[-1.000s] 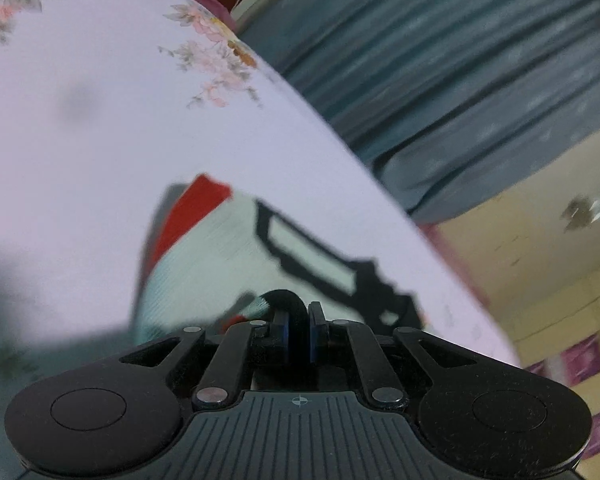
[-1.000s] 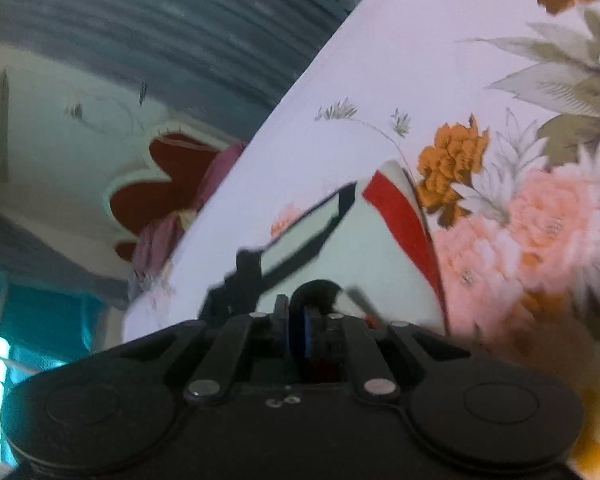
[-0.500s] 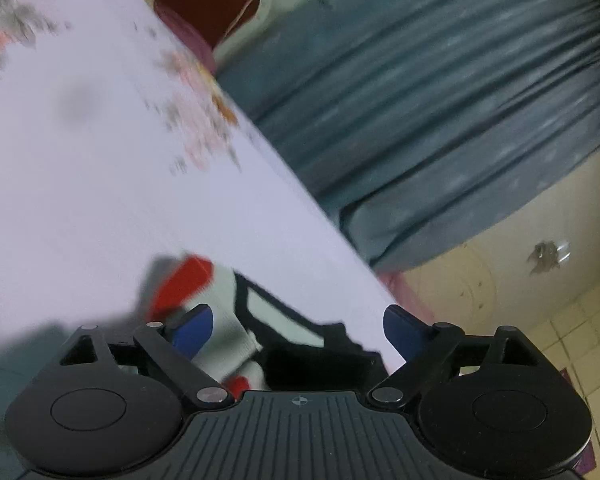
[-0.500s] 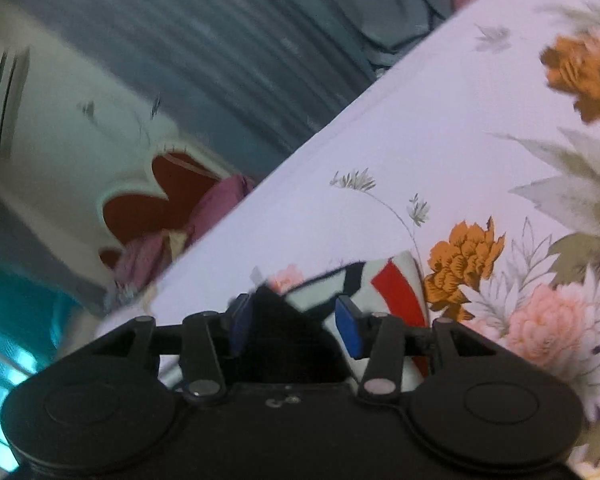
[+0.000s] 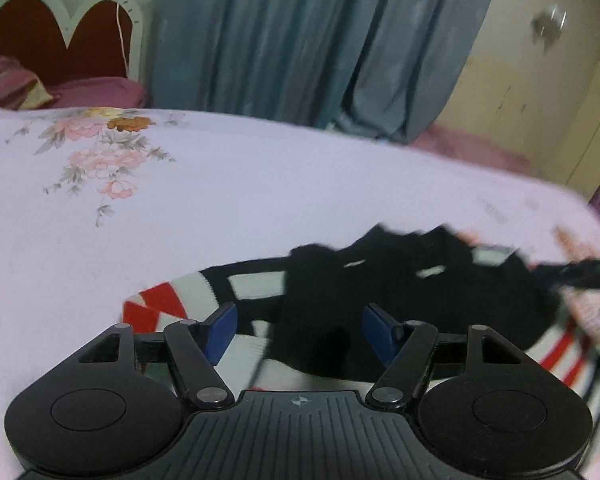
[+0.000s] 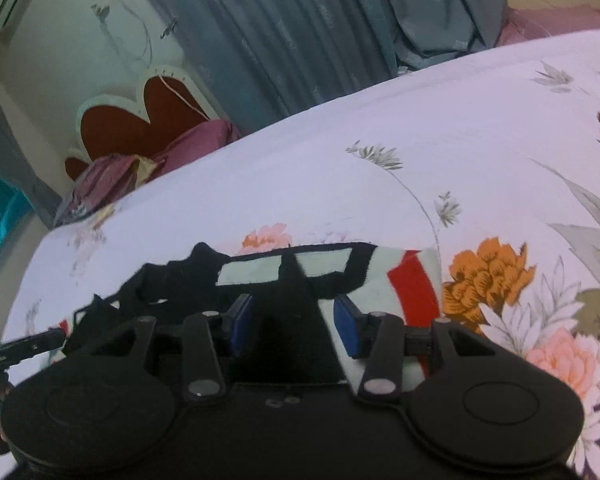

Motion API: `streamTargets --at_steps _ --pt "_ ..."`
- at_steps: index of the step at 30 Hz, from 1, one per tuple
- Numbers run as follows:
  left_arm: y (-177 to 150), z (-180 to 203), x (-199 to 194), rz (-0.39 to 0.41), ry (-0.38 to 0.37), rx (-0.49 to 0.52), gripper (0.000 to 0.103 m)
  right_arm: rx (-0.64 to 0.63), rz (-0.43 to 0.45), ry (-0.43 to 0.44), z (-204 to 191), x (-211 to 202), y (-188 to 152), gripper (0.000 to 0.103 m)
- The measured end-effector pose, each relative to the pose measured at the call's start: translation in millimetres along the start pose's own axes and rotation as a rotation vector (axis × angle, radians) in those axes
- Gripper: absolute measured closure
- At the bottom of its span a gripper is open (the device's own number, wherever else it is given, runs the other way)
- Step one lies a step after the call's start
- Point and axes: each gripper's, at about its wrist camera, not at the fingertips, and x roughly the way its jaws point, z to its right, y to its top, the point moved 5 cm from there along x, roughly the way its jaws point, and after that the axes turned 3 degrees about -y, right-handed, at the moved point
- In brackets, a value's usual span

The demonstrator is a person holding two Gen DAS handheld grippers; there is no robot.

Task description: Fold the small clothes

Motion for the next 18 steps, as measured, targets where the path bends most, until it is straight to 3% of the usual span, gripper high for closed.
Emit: streamTargets --at_steps 3,4,5,6,8,11,13,15,16,18 --pt "-2 2 15 -0.051 0.027 0.013 0.038 -0.084 -0.01 -0.024 -9 4 0 0.067" --pt "-2 4 20 -0.053 0.05 0.042 0.05 -0.135 -0.018 -0.055 -14 7 -1 0.078" --pt "-2 7 20 -0.05 0.081 0.086 0.092 -0.186 -0.022 -0.093 -18 10 -1 0.096" --pt "-1 8 17 -0.038 0.075 0.098 0.1 -0.234 -0.023 -0.12 -23 10 -2 0.098" --pt "2 5 -4 0.069 0.09 0.05 0.1 -0.301 0.019 -0.142 -32 3 -1 0.098" --pt "-3 -6 -24 0.156 0.198 0.054 0.1 -0.337 0.157 -0.137 -43 -23 9 0.098" --pt "-7 -11 -14 0.112 0.24 0.069 0.1 -0.359 0.169 -0.184 -37 -19 13 0.099" --pt "-13 -12 1 0.061 0.269 0.074 0.1 -0.313 0.059 -0.262 -15 7 9 0.099" --pt "-13 -11 2 0.056 0.281 0.092 0.1 -0.286 0.033 -0.266 -7 15 5 0.098" --pt "-14 -8 2 0.054 0.296 0.112 0.1 -0.262 0.06 -0.249 -3 15 1 0.098"
